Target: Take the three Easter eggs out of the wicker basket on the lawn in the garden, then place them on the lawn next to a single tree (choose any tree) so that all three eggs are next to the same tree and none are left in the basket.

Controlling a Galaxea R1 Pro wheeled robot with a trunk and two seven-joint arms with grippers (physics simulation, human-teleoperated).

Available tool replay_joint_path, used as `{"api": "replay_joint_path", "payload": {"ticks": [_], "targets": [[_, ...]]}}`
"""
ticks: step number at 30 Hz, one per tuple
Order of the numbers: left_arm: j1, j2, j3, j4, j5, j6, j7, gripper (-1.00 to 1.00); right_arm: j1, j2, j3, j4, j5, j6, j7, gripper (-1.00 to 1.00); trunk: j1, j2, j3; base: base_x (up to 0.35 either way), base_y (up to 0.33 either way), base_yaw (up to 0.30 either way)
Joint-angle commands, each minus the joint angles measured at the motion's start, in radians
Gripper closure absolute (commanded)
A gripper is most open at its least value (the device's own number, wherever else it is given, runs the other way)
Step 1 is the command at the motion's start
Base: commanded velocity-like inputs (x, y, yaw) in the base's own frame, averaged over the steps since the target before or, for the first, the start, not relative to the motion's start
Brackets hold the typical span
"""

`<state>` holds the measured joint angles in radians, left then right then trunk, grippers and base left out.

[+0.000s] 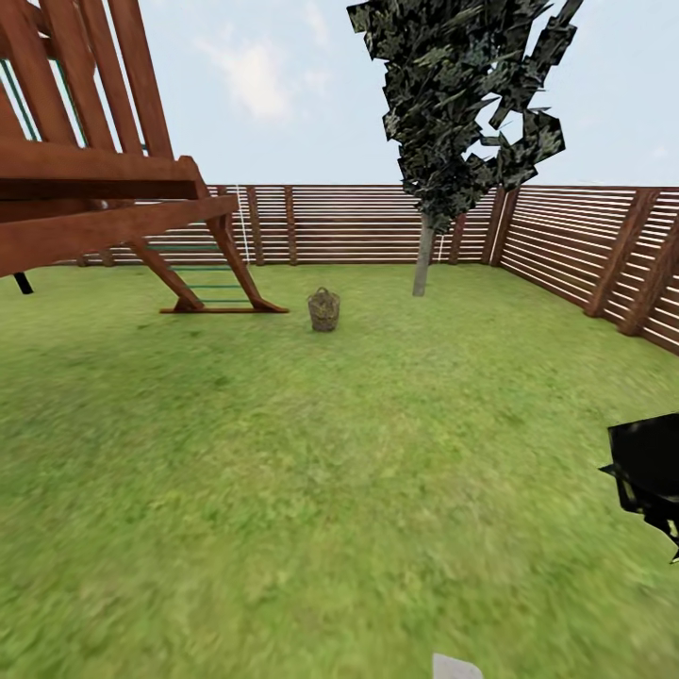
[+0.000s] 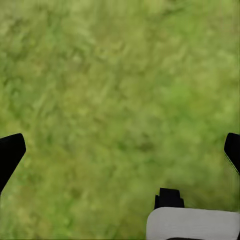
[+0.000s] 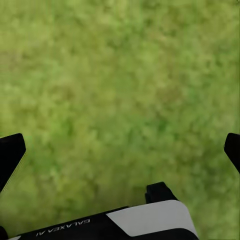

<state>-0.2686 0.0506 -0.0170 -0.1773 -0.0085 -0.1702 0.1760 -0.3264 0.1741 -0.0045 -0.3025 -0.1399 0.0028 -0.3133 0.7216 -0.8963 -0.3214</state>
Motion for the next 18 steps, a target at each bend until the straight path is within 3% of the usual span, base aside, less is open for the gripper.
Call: {"api": "replay_joint_path", "payload": {"ticks": [1,18], "targets": [[-0.001,0.000,-0.002,0.001,-0.001,-0.003,0.003,-1.00,0.000,0.000,0.000,-0.001,-0.007,0.000,-0.003,-1.00,0.001,-0.001,-0.001,0.293,0.000,0.000],[-0.001,0.000,-0.002,0.001,-0.001,-0.003,0.003,-1.00,0.000,0.000,0.000,-0.001,-0.007,0.001,-0.003,-1.00,0.001,-0.001,-0.001,0.293,0.000,0.000]]}}
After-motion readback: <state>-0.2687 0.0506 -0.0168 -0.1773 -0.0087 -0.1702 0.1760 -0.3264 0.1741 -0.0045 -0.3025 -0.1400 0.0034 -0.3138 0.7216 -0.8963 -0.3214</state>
